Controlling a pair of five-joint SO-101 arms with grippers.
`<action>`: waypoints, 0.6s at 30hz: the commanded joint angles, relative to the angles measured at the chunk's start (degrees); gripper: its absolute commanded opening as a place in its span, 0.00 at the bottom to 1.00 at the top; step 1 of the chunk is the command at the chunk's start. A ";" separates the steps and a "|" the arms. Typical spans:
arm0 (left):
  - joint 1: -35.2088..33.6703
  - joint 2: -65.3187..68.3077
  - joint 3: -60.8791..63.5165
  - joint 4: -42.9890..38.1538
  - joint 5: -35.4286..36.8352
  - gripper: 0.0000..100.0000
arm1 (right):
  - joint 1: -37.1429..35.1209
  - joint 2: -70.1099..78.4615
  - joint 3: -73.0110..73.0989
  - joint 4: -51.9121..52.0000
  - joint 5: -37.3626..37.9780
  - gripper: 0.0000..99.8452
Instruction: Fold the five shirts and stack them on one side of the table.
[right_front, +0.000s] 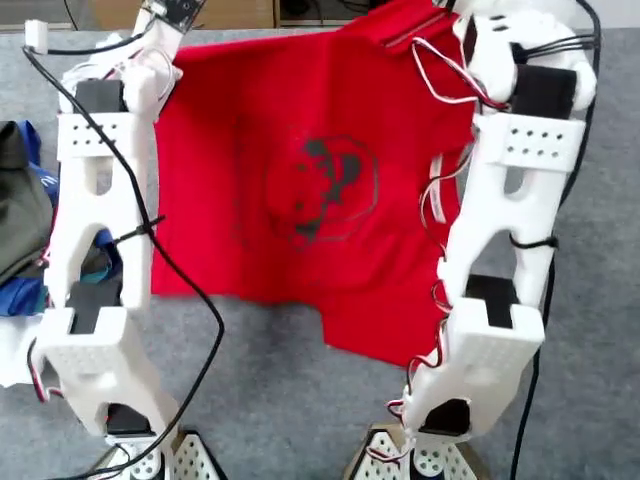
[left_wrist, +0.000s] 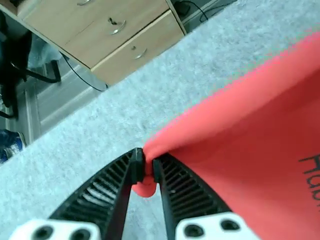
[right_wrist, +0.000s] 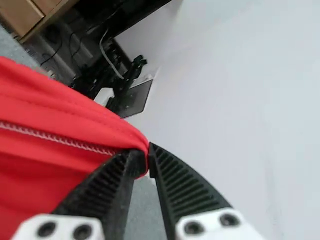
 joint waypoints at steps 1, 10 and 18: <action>0.09 1.36 -6.15 -0.97 -1.76 0.02 | -1.10 0.57 -0.48 -4.75 -0.35 0.00; 0.09 2.42 -6.59 14.51 -8.70 0.02 | -2.68 1.01 -0.66 13.19 5.54 0.00; -0.44 2.77 -6.15 32.62 -15.56 0.02 | -1.54 1.19 -6.73 35.34 5.63 0.00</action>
